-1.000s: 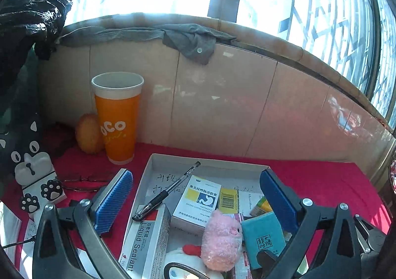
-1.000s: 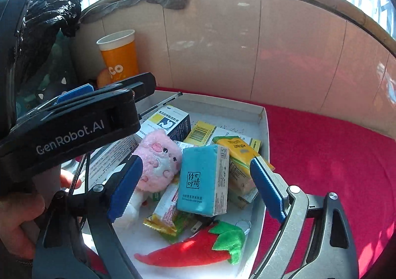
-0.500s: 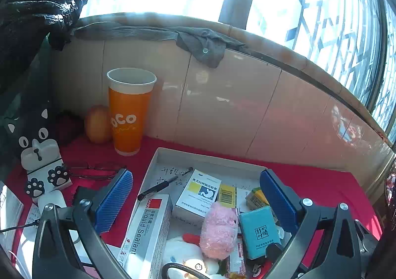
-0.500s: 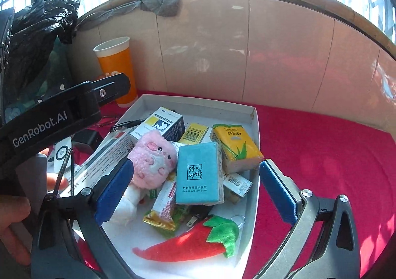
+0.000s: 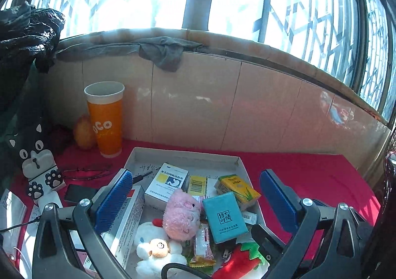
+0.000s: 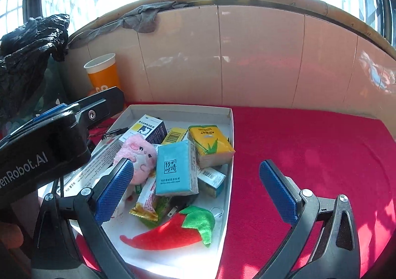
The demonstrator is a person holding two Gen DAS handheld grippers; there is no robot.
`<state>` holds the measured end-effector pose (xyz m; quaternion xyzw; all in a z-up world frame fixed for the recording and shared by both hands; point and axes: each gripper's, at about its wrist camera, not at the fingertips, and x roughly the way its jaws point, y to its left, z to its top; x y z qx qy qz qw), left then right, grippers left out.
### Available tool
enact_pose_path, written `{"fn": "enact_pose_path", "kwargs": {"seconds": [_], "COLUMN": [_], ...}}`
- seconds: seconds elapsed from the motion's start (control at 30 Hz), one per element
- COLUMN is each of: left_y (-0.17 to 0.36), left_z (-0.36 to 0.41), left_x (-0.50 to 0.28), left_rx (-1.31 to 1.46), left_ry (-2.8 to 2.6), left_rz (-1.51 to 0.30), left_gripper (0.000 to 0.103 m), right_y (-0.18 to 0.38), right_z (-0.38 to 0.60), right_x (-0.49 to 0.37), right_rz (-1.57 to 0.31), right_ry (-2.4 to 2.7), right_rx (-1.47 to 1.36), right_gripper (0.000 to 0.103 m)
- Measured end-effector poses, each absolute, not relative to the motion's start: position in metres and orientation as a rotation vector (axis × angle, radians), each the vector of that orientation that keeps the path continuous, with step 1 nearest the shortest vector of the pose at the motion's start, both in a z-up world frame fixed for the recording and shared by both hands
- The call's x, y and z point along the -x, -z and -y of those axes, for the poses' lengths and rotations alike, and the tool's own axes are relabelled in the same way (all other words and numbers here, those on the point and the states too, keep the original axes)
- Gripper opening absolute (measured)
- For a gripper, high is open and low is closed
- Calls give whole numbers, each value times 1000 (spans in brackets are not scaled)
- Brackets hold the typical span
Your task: Organize objects
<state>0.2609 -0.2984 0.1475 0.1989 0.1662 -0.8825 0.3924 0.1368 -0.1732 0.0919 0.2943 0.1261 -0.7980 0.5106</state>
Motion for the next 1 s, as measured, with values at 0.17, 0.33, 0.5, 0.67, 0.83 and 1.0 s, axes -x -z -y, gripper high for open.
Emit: {"fn": "enact_pose_path", "kwargs": {"seconds": [0.17, 0.33, 0.5, 0.67, 0.83, 1.0], "left_y": [-156, -160, -161, -162, -165, -169], "left_z": [276, 254, 239, 227, 208, 194], "left_x": [-264, -260, -260, -269, -281, -287], "left_rx": [-477, -485, -536, -565, -529, -528], "left_ry": [2269, 2293, 2257, 2185, 2091, 2087], "left_rz": [-400, -376, -342, -378, -334, -325], "left_gripper": [103, 103, 103, 103, 103, 103], "right_y": [-95, -97, -103, -111, -120, -126], "right_z": [152, 135, 121, 104, 81, 65], "right_x": [-132, -127, -131, -133, -131, -132], "right_rz": [-272, -249, -278, -277, -239, -248], "right_ry": [1936, 1958, 1988, 2017, 2051, 2088], "right_rx": [-701, -704, -661, -624, -608, -600], "right_gripper": [102, 102, 103, 102, 102, 102]}}
